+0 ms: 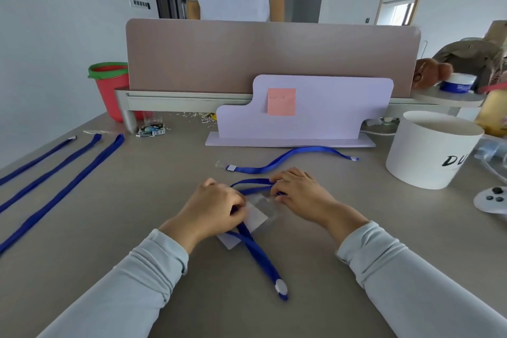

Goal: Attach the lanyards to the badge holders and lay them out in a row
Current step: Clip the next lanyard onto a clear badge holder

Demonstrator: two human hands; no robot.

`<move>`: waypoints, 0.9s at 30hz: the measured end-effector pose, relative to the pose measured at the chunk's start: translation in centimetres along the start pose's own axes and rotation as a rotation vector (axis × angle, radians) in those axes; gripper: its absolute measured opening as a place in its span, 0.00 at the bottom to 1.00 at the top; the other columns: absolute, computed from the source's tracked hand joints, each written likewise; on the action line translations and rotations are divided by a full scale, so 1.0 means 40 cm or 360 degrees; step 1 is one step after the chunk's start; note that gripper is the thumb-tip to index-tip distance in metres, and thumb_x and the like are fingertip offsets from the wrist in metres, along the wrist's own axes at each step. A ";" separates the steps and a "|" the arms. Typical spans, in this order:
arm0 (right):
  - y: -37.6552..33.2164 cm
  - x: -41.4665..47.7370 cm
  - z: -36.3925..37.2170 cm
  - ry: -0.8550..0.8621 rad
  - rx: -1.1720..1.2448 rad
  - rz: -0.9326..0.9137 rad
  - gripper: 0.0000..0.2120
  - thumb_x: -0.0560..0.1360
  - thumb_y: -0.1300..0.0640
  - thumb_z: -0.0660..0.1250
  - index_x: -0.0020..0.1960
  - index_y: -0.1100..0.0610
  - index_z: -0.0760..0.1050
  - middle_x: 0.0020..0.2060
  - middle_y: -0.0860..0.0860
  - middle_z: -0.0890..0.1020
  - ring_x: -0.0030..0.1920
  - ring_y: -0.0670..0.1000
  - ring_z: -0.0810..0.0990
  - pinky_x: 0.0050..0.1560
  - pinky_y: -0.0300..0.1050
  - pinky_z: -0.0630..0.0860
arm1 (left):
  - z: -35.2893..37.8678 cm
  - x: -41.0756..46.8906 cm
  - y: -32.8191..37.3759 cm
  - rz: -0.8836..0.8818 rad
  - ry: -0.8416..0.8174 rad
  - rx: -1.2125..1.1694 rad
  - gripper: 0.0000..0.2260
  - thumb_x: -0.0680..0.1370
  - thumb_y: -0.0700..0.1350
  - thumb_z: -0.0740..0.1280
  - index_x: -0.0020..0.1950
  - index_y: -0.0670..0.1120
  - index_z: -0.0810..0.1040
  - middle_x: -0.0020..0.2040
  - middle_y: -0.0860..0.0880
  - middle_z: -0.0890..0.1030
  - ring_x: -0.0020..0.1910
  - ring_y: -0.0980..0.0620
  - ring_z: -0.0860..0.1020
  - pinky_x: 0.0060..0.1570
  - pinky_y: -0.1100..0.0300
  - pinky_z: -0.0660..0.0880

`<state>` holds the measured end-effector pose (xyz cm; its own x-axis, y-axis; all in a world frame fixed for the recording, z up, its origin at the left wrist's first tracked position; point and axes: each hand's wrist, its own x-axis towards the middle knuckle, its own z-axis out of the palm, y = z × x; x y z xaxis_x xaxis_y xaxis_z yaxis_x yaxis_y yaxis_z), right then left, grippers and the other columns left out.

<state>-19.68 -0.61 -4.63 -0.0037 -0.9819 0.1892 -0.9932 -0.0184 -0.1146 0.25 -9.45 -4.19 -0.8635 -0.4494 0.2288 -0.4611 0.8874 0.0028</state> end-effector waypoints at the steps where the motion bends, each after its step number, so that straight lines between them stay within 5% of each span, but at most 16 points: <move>1: 0.000 -0.004 -0.006 0.0056 0.0000 -0.0007 0.11 0.79 0.51 0.57 0.56 0.50 0.76 0.60 0.45 0.75 0.64 0.47 0.67 0.66 0.43 0.59 | -0.004 -0.002 0.005 -0.0038 0.0009 0.0064 0.32 0.69 0.67 0.43 0.55 0.54 0.79 0.56 0.58 0.80 0.57 0.58 0.74 0.61 0.58 0.58; 5: -0.005 -0.020 -0.025 0.0232 0.0021 -0.0044 0.11 0.80 0.54 0.56 0.51 0.53 0.77 0.49 0.47 0.80 0.55 0.47 0.74 0.63 0.41 0.61 | -0.015 -0.009 0.039 -0.0084 0.0047 0.0222 0.42 0.61 0.78 0.43 0.63 0.55 0.73 0.60 0.58 0.76 0.63 0.56 0.68 0.66 0.53 0.54; 9: -0.003 -0.045 -0.027 0.0271 0.0219 -0.0019 0.10 0.79 0.54 0.60 0.50 0.56 0.78 0.45 0.49 0.81 0.46 0.47 0.76 0.54 0.40 0.68 | -0.009 -0.008 0.046 0.0053 0.0340 0.0106 0.12 0.75 0.55 0.63 0.57 0.56 0.77 0.53 0.57 0.80 0.55 0.54 0.75 0.59 0.58 0.55; 13: 0.000 -0.070 -0.038 0.0300 0.0590 0.0133 0.07 0.77 0.58 0.63 0.49 0.58 0.80 0.42 0.48 0.79 0.41 0.46 0.76 0.43 0.34 0.70 | -0.007 -0.007 0.025 0.0086 0.0578 0.0126 0.07 0.68 0.41 0.73 0.42 0.53 0.83 0.32 0.56 0.82 0.32 0.54 0.79 0.45 0.61 0.59; 15: -0.002 -0.077 -0.045 0.0323 0.0672 0.0171 0.06 0.76 0.62 0.64 0.48 0.59 0.80 0.41 0.48 0.79 0.38 0.42 0.74 0.41 0.29 0.69 | -0.014 -0.005 0.016 0.0057 0.0689 0.0138 0.03 0.72 0.46 0.69 0.39 0.51 0.81 0.31 0.55 0.81 0.30 0.54 0.79 0.44 0.61 0.60; 18: -0.014 -0.084 -0.060 0.0342 0.0894 0.0244 0.05 0.75 0.62 0.65 0.46 0.59 0.81 0.39 0.48 0.80 0.33 0.41 0.74 0.38 0.28 0.70 | -0.029 -0.007 0.005 -0.0021 0.0778 0.0114 0.14 0.74 0.55 0.58 0.36 0.49 0.79 0.30 0.55 0.80 0.30 0.53 0.79 0.44 0.60 0.61; 27: -0.034 -0.085 -0.111 0.0523 0.1444 0.0306 0.05 0.73 0.62 0.68 0.39 0.56 0.80 0.35 0.57 0.82 0.29 0.45 0.75 0.36 0.37 0.75 | -0.043 -0.017 -0.040 -0.0151 0.0937 -0.0275 0.17 0.74 0.59 0.56 0.35 0.49 0.73 0.28 0.55 0.76 0.27 0.53 0.74 0.43 0.65 0.56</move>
<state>-18.84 3.61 -0.79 -0.3245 -0.8845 0.3351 -0.5071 -0.1364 -0.8510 1.91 -10.38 -2.67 -0.5399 -0.4386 0.7184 -0.4479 0.8723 0.1960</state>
